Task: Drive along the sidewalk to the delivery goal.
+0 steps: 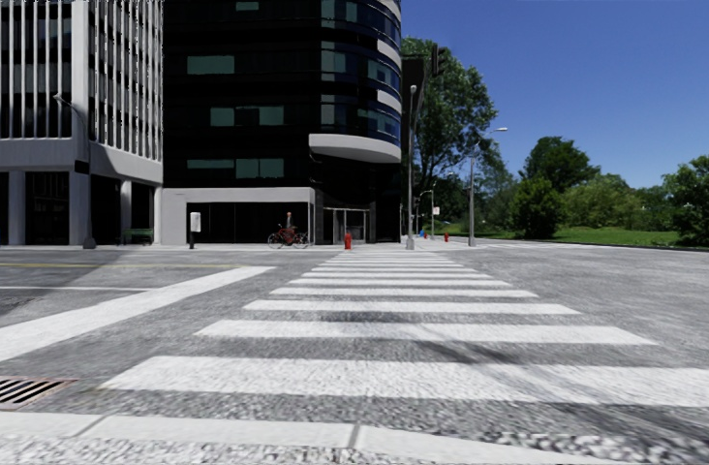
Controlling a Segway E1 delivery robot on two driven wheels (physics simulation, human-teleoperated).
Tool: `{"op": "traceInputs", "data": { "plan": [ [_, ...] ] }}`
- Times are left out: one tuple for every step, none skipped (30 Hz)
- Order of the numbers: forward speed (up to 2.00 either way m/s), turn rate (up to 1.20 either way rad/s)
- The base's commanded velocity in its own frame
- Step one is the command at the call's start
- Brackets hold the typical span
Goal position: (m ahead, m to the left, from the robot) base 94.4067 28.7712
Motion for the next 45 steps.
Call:
{"op": "traceInputs", "data": {
  "plan": [
    [2.0,0.0],
    [2.0,0.0],
    [2.0,0.0],
    [2.0,0.0],
    [2.0,0.0],
    [2.0,0.0],
    [2.0,0.0],
    [2.0,0.0],
    [2.0,0.0],
    [2.0,0.0],
    [1.92,0.0],
    [1.92,0.0],
    [1.79,0.0],
    [1.62,0.0],
    [1.55,0.0],
    [1.55,0.0],
    [1.53,0.0],
    [1.52,0.0],
    [1.51,0.0],
    [1.51,0.0],
    [1.51,0.0],
    [1.51,0.0],
    [1.51,0.0],
    [1.51,0.0],
    [1.51,0.0],
    [1.51,0.0],
    [1.51,0.0],
    [1.51,0.0],
    [1.51,0.0],
    [1.51,0.0],
    [1.51,0.0],
    [1.51,0.0],
    [1.51,0.0],
    [1.51,0.0],
    [1.51,0.0],
    [1.51,0.0],
    [1.51,0.0],
    [1.51,0.0],
    [1.51,0.0],
    [1.51,0.0],
    [1.51,0.0],
    [1.51,0.0],
    [1.51,0.0],
    [1.58,0.0],
    [2.0,0.0]
  ]
}}
